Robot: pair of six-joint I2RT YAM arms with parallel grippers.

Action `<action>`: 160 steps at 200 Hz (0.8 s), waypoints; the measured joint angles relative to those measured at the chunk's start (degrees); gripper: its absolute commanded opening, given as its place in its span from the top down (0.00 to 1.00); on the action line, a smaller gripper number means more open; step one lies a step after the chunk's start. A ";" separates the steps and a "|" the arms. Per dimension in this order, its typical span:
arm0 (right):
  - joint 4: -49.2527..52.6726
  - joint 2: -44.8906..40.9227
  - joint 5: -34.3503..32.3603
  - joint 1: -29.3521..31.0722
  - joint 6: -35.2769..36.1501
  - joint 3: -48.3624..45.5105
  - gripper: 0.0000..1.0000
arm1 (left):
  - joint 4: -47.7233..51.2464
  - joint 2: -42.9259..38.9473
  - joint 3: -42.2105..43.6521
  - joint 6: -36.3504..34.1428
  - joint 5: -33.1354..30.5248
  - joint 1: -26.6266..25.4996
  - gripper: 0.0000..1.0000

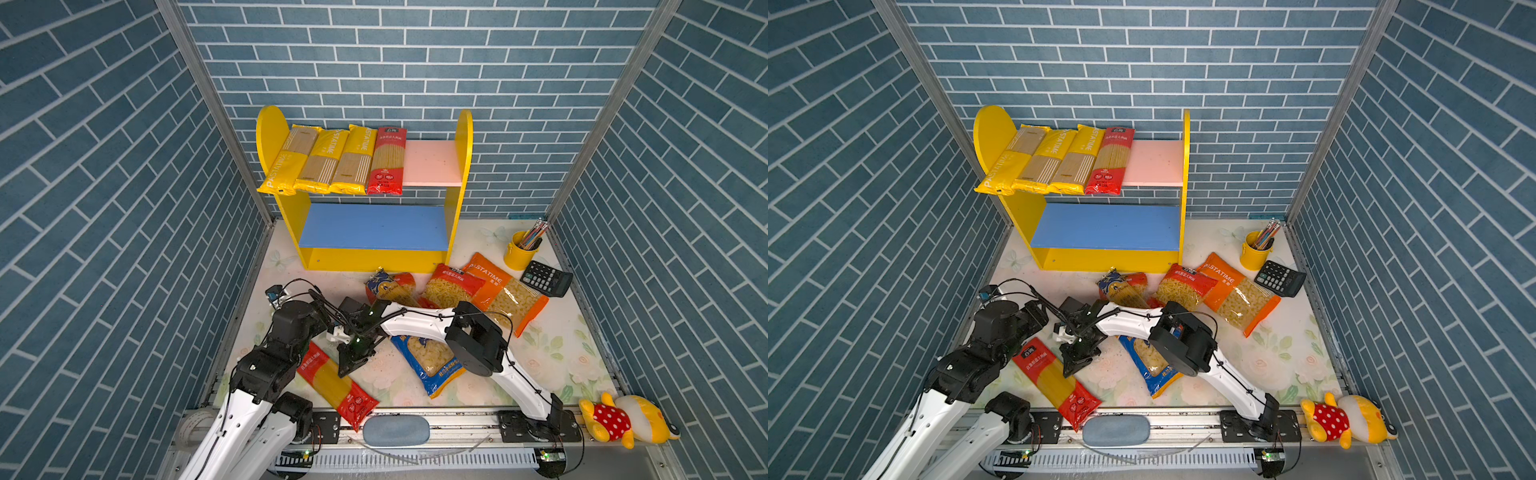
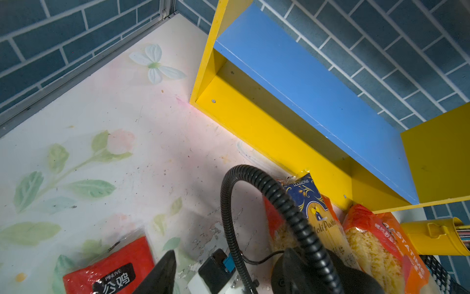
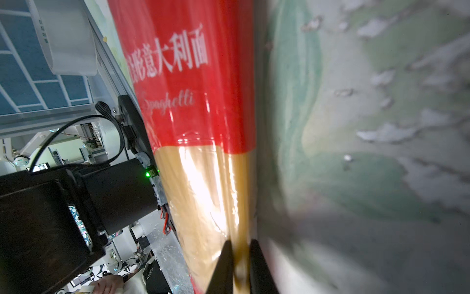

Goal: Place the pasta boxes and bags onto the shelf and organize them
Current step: 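Grasp a second red spaghetti pack with both grippers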

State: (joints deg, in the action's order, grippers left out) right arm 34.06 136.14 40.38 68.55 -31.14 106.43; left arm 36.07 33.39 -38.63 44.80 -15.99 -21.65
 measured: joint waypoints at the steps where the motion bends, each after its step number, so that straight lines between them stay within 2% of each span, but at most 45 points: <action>1: -0.07 -0.02 0.00 0.00 0.00 0.00 0.94 | 0.00 0.00 0.00 -0.02 0.02 0.00 0.33; 30: -5.22 -1.77 -2.27 -0.70 -1.16 -2.38 1.00 | -0.15 0.17 -0.02 -0.48 1.07 0.02 0.32; 68: -9.92 -4.46 -6.27 -3.87 -4.24 -6.71 1.00 | -1.03 0.79 -0.02 -0.63 2.21 0.02 0.32; 100: -9.68 -6.27 -12.63 -5.97 -4.48 -7.13 1.00 | -1.46 0.96 -0.02 -0.72 2.64 0.02 0.32; 113: -9.35 -6.78 -14.34 -6.29 -4.46 -7.13 0.91 | -1.64 1.09 -0.02 -0.74 2.82 0.02 0.32; 127: -9.35 -7.06 -15.26 -6.60 -4.50 -7.23 0.75 | -1.73 1.18 -0.02 -0.74 2.99 0.02 0.32; 134: -9.62 -7.17 -15.69 -6.71 -4.72 -7.48 0.70 | -1.73 1.18 -0.02 -0.74 3.02 0.02 0.32; 147: -10.47 -7.37 -16.20 -6.75 -5.20 -8.41 0.66 | -1.73 1.18 -0.02 -0.74 3.02 0.02 0.32; 160: -11.74 -7.37 -16.20 -6.71 -5.60 -9.29 0.69 | -1.73 1.18 -0.02 -0.79 2.99 0.04 0.32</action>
State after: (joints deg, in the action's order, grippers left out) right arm 22.33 128.77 24.18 61.84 -36.73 97.14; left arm 34.35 34.57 -38.65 44.01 -12.99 -21.61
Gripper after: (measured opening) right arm 0.335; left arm 0.678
